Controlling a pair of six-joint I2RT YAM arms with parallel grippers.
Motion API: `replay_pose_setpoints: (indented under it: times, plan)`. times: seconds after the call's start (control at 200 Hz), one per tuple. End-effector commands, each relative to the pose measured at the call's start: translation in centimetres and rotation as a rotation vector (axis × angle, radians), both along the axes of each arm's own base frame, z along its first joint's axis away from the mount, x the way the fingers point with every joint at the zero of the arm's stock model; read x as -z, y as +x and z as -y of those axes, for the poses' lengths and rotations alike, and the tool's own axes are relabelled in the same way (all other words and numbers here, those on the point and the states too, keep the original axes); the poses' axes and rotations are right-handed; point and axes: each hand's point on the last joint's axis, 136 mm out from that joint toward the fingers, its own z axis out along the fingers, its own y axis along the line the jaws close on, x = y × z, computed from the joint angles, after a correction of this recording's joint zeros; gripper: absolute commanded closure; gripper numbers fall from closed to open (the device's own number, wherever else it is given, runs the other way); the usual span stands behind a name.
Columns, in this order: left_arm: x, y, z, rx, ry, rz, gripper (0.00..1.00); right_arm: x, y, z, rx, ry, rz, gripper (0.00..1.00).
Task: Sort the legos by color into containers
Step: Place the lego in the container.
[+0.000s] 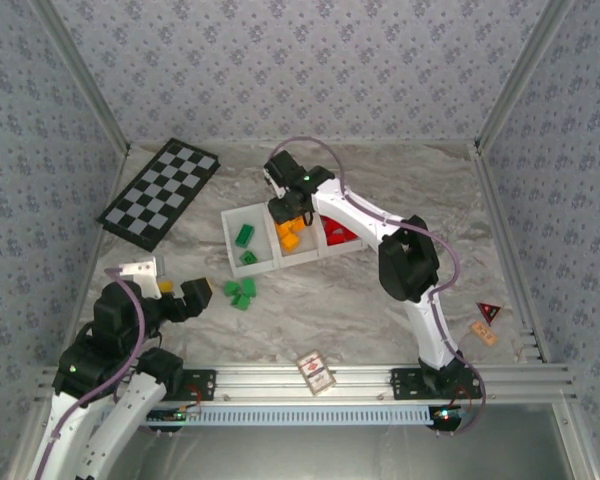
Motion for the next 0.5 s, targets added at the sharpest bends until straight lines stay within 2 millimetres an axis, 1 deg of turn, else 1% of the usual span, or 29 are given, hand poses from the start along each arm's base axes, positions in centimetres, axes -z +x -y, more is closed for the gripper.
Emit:
replay_pose_setpoints:
  times: [0.0,0.095,0.195,0.265,0.31,0.41,0.475,0.495]
  plan:
    - [-0.2,-0.1,0.1,0.005,-0.004,0.009,0.00,-0.6,-0.2,-0.5,-0.015,0.023,-0.014,0.41]
    - [0.0,0.0,0.0,0.000,-0.001,-0.001,0.00,-1.1,-0.5,-0.5,-0.017,0.035,-0.010,0.38]
    - [0.3,0.2,0.0,-0.006,0.011,-0.028,0.00,-2.5,-0.9,-0.3,-0.013,0.062,0.012,0.35]
    - [0.8,0.4,0.1,-0.006,0.023,-0.064,0.00,-3.8,-1.5,0.0,-0.008,0.094,0.029,0.33]
    - [1.3,0.6,0.4,0.002,0.036,-0.104,0.00,-4.6,-2.0,0.4,0.001,0.114,0.042,0.32]
    - [2.8,1.0,0.9,0.011,0.076,-0.226,0.00,-6.2,-3.3,1.8,0.030,0.158,0.076,0.26]
    - [4.0,1.2,1.6,0.020,0.088,-0.313,0.00,-6.5,-4.7,3.2,0.050,0.174,0.083,0.23]
    - [4.5,1.3,1.8,0.024,0.090,-0.339,0.00,-6.9,-4.8,3.4,0.056,0.193,0.102,0.22]
